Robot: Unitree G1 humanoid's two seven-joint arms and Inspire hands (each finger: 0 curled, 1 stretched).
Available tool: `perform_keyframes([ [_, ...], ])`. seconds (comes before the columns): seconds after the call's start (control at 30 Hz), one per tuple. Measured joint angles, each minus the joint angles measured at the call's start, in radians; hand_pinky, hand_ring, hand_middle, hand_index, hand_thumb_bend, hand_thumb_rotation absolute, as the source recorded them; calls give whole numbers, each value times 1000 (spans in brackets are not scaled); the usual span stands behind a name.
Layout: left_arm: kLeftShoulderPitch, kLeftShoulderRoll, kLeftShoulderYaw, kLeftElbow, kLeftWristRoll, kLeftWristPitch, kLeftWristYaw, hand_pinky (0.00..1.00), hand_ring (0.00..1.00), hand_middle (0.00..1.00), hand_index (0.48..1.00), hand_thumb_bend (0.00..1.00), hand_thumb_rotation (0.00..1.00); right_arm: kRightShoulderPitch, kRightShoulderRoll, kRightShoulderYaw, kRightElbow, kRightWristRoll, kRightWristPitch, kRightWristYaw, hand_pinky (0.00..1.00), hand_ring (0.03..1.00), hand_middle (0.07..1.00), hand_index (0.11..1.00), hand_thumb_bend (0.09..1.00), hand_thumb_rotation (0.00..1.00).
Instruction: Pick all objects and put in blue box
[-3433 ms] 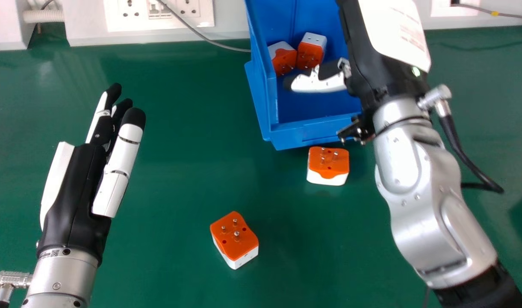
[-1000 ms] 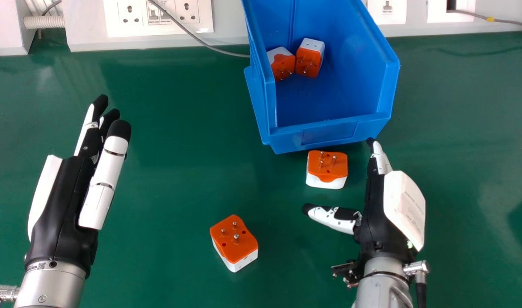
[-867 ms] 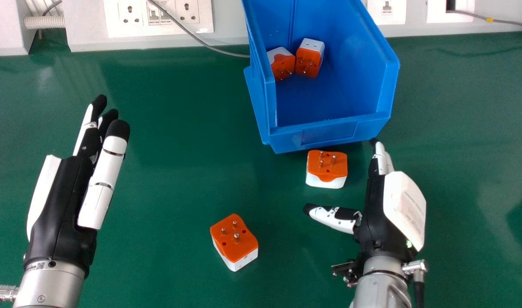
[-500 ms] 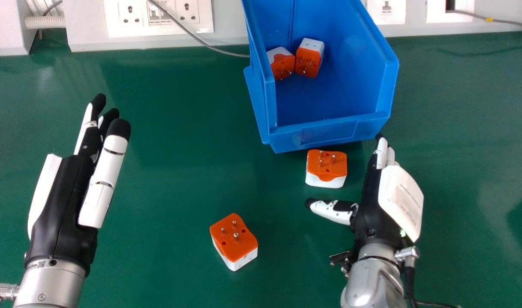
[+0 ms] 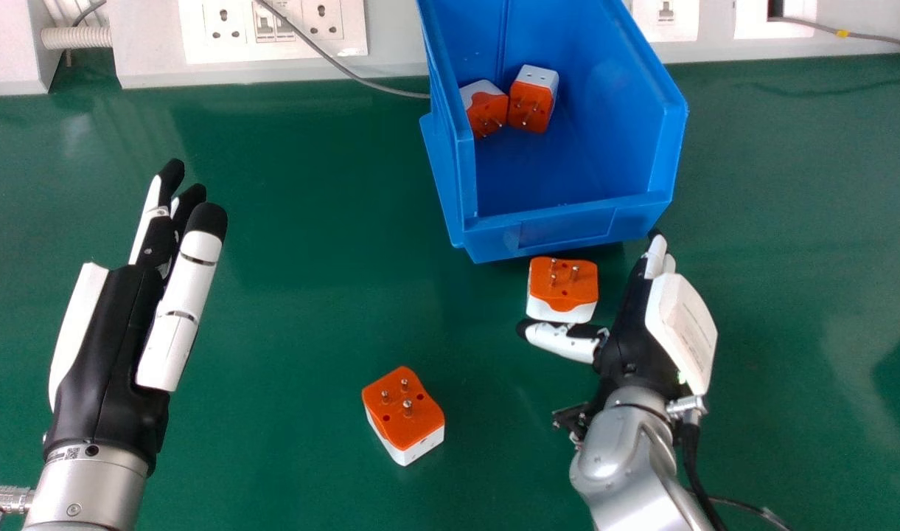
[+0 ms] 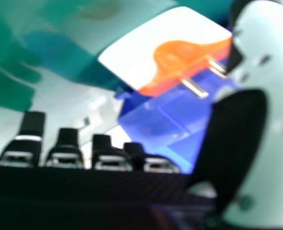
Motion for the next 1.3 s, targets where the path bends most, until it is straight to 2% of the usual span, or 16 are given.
perform_keyframes([
  [0.97,-7,0,-1,-8,-1,9,0,927,977,981,997,544,1000,-62,37,8,25,40,56,-26,792,915,957,951,631,219],
  [1.2,-8,0,-1,-9,0,11,0,927,977,981,996,542,1000,-65,39,21,25,42,66,-33,805,918,958,947,628,215],
  [1.3,-8,0,-1,-16,0,19,0,928,979,981,996,543,1000,-66,39,28,20,44,77,-31,822,925,962,947,627,215],
])
